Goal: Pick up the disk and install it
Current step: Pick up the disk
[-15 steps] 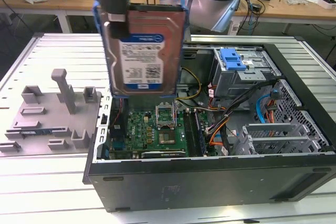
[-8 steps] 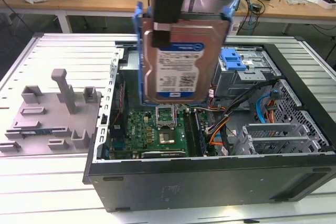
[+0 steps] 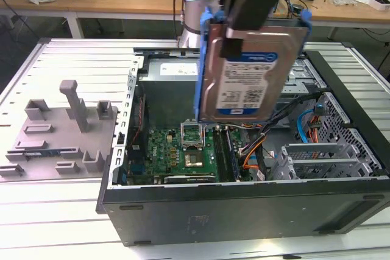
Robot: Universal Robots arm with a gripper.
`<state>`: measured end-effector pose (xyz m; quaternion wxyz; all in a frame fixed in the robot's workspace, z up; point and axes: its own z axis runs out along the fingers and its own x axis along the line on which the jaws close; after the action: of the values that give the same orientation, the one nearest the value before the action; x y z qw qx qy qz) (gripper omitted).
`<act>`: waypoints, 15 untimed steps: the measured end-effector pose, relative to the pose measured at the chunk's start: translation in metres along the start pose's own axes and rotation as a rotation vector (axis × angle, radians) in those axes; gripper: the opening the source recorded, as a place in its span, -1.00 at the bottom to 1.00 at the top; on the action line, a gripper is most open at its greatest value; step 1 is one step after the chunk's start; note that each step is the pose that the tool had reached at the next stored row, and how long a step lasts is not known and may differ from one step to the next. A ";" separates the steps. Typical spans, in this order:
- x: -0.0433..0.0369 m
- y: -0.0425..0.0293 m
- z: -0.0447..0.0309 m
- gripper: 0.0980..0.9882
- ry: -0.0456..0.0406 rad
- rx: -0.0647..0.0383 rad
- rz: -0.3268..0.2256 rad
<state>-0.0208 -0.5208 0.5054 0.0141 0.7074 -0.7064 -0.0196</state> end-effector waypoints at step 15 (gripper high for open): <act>0.0017 -0.0628 -0.0020 -0.39 -0.0001 0.000 0.000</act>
<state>0.0420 -0.5224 0.5044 0.0141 0.7073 -0.7065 -0.0197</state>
